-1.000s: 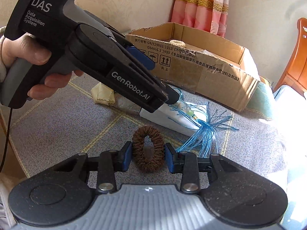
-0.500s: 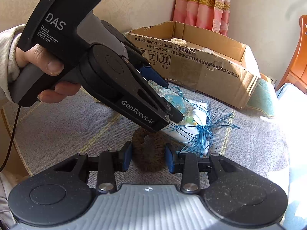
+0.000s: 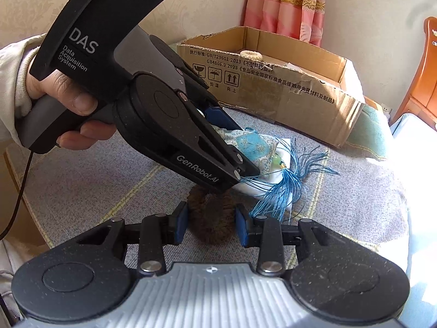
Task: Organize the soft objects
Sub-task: 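Carry the sachet into the box and open the left gripper while the right carries the hair tie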
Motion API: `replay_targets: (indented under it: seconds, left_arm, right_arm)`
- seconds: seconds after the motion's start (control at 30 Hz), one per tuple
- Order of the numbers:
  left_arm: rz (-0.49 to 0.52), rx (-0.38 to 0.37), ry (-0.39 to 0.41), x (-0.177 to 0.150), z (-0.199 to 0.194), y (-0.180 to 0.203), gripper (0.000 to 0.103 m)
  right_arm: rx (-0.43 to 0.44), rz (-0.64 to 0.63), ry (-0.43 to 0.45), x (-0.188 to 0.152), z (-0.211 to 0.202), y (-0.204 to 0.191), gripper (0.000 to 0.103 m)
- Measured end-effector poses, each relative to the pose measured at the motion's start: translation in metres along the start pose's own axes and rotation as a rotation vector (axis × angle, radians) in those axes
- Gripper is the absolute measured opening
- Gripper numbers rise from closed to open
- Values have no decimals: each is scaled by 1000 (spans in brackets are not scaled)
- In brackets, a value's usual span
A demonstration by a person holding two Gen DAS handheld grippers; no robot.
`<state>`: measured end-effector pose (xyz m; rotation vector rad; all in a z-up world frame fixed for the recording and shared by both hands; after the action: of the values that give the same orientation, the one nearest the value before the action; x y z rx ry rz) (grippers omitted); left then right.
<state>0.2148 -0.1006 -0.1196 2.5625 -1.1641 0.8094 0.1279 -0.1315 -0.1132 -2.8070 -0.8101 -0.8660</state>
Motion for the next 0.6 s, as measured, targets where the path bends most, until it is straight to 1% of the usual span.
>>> replay_targets:
  seconds: [0.1,0.27,0.4,0.6]
  left_arm:
    - [1,1,2,0,-3,2,31]
    - [-15,-4,17,4,-16,2,30]
    - [-18,2,60,13,-40,0,30]
    - [-32,12,154,40,-80,-12,30]
  right_arm:
    - [-1,18,-4,-1,-2,3,40]
    - [-6,28,0,-1,-11,8,40]
    - [-5,31,15,2,-23,11,40]
    - [-2,25,40,8,-39,15,40]
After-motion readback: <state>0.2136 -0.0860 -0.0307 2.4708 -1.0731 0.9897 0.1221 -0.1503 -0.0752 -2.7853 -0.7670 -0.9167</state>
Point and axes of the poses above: each gripper's, at about its wrist camera, not at the fingertips, and z roughly the way its jaws point, y to its right, x to its top, the point moved 8 cm from there along z, roughly the way its jaws point, and after that the axes turned 6 degrees about -y, right-handed, at the moved point
